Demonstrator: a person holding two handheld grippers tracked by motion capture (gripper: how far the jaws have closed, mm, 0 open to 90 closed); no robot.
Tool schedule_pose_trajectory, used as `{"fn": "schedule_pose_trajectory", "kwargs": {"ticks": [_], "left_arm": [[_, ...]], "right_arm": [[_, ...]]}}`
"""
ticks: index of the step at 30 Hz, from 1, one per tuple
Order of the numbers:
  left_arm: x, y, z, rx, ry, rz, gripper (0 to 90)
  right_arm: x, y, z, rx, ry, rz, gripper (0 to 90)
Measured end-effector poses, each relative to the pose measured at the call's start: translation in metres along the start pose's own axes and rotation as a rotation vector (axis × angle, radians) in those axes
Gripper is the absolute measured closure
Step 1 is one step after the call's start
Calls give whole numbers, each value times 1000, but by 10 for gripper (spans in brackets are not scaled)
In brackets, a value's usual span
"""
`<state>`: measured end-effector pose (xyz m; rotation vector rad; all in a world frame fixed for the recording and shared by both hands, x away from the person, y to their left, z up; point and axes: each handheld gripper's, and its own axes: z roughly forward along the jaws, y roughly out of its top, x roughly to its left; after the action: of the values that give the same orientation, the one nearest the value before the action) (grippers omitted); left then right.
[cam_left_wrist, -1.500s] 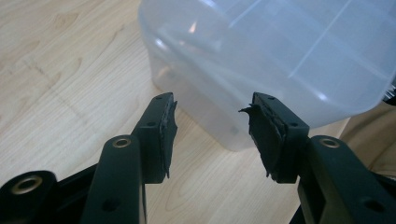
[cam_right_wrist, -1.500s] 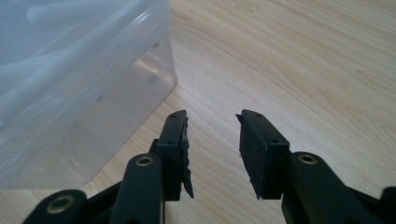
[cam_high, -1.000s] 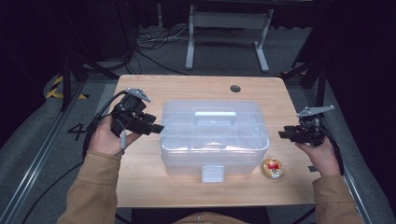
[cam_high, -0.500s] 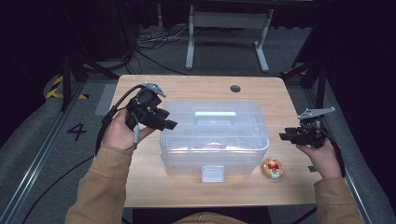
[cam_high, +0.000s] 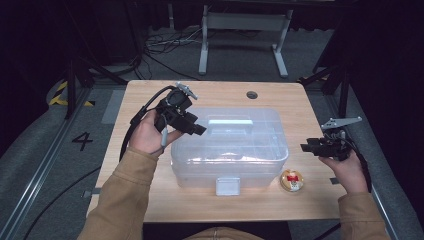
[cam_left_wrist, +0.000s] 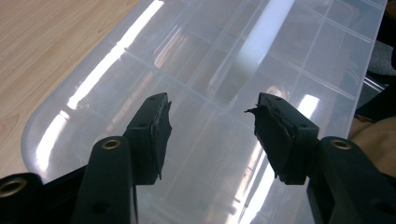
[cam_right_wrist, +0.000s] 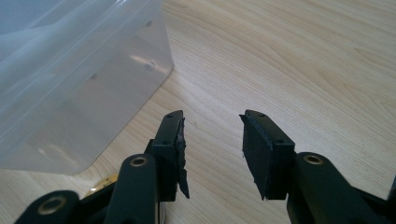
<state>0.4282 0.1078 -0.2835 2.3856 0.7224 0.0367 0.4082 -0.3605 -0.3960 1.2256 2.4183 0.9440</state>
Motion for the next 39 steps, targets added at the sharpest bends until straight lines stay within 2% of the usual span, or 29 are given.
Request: {"fn": "schedule_pose_trajectory", "kwargs": {"ticks": [6,12,15,17,20,25,29,33,39], "left_arm": [[3,6,13,26,-4,5,455],[2,12,25,27,-16,23,441],[-1,15,30,23,-32,29,454],[-2,17,32,25,-66,18,501],[-4,19,36,30,-48,23,506],[-7,22,41,44,-33,43,570],[-13,22,37,-1,-33,75,682],[-17,22,35,-6,-8,86,693],[-20,24,34,4,27,103,700]], "right_arm": [[1,0,1,0,4,-2,594],[1,0,1,2,9,-1,594],[2,0,2,4,9,-5,594],[2,1,2,5,10,-3,594],[3,1,3,6,12,-4,594],[3,1,3,9,18,-14,593],[2,1,3,6,33,-4,608],[1,1,2,-11,57,23,631],[2,1,1,-16,75,11,645]]}}
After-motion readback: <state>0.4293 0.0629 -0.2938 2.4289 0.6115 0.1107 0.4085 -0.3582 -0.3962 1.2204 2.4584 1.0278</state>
